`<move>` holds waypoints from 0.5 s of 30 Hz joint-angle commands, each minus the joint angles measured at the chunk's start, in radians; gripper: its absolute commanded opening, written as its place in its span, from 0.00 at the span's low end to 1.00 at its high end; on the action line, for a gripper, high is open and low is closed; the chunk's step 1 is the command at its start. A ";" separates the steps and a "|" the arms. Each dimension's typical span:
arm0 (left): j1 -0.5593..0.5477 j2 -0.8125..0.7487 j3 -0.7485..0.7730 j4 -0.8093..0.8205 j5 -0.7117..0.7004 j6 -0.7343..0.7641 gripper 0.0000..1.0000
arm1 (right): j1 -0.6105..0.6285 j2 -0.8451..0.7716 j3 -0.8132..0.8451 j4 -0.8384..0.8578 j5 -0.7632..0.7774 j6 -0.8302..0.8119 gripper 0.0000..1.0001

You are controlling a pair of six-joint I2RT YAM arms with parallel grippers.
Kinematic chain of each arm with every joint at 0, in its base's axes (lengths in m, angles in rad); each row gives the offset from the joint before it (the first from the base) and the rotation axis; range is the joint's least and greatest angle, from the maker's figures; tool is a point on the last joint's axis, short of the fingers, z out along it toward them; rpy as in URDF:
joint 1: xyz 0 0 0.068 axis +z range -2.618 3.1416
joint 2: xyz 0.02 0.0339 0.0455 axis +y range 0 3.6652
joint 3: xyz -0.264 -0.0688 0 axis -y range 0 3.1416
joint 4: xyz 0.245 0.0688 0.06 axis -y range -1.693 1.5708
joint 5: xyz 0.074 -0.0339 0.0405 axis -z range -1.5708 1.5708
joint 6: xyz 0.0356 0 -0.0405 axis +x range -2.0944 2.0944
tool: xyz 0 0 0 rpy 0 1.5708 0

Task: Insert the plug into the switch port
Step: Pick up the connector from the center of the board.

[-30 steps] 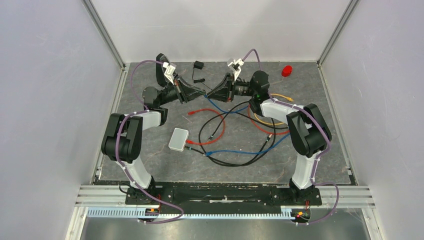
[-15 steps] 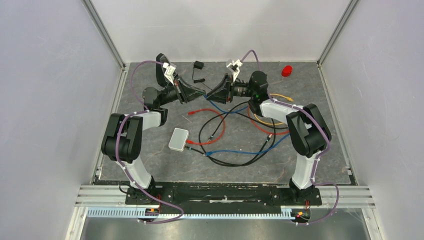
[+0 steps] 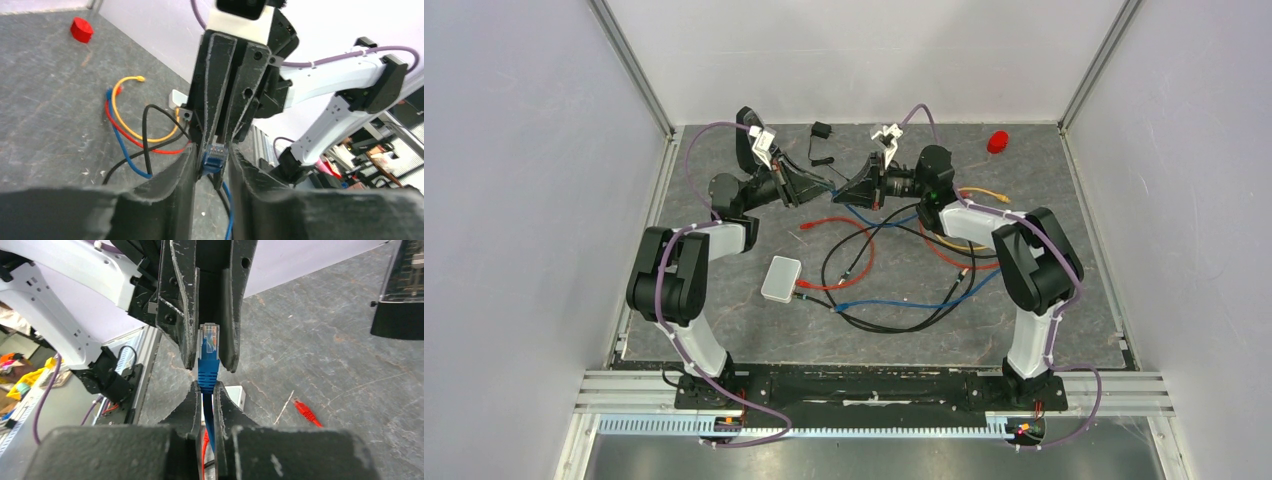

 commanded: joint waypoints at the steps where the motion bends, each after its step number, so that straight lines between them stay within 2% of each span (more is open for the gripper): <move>1: 0.037 -0.064 -0.003 -0.142 -0.050 0.021 0.67 | -0.007 -0.105 0.004 -0.100 0.104 -0.174 0.00; 3: 0.059 -0.140 0.004 -0.352 -0.077 0.142 0.72 | -0.013 -0.145 0.046 -0.265 0.181 -0.316 0.00; 5: 0.074 -0.239 0.026 -0.665 -0.146 0.347 0.73 | -0.023 -0.164 0.114 -0.364 0.236 -0.399 0.00; 6: 0.074 -0.290 0.048 -0.859 -0.208 0.480 0.74 | -0.032 -0.164 0.154 -0.406 0.251 -0.422 0.00; 9: 0.077 -0.415 0.097 -1.197 -0.427 0.687 0.75 | -0.062 -0.154 0.284 -0.474 0.299 -0.476 0.00; 12: 0.084 -0.508 0.103 -1.317 -0.606 0.754 0.76 | -0.087 -0.163 0.341 -0.464 0.372 -0.520 0.00; 15: 0.087 -0.576 0.104 -1.423 -0.876 0.716 0.77 | -0.096 -0.202 0.365 -0.459 0.458 -0.608 0.00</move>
